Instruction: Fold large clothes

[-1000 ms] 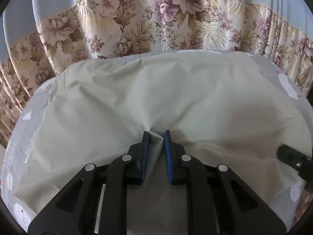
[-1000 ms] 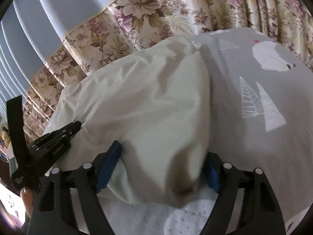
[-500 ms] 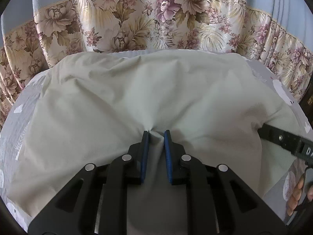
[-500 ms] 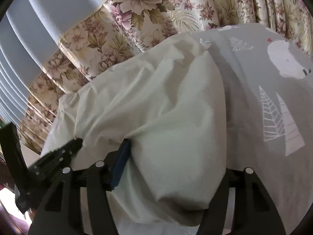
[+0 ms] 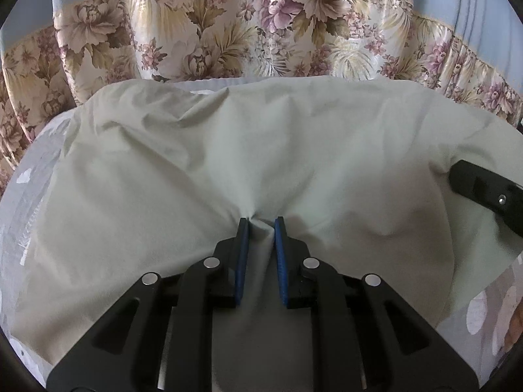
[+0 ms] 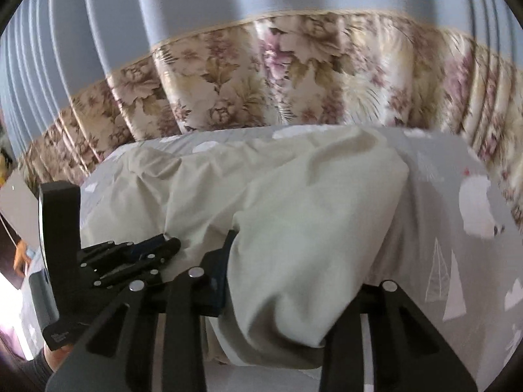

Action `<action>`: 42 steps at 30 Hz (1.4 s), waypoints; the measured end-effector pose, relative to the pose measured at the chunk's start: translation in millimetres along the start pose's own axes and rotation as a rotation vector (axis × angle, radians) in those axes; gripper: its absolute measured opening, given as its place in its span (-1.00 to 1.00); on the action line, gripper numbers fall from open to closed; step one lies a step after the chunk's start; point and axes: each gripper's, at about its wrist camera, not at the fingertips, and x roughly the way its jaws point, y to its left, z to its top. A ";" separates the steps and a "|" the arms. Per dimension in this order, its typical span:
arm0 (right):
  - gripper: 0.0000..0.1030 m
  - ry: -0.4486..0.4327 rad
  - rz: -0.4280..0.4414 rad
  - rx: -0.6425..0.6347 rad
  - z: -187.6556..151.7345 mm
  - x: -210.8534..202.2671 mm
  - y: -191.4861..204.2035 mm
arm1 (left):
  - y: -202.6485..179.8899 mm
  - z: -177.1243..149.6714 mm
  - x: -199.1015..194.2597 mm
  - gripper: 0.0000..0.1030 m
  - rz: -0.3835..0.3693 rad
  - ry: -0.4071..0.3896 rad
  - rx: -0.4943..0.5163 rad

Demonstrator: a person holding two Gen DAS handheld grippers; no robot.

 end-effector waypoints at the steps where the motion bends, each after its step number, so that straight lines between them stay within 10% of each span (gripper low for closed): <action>1: -0.37 0.005 0.001 -0.005 0.3 0.5 -0.1 | 0.1 0.5 0.4 -0.75 -0.004 0.002 -0.002; 23: -0.48 -0.034 0.022 -0.316 32.9 -19.4 87.4 | 49.7 19.8 -32.3 -0.73 -0.143 0.077 -0.044; 31: -0.67 0.060 -0.029 -0.772 25.7 15.0 237.4 | 176.9 25.6 -109.3 -0.45 0.127 -0.012 0.053; 42: -0.76 0.320 -0.180 -1.403 -75.0 99.7 325.2 | 277.8 -34.0 -100.0 -0.45 0.133 0.055 -0.030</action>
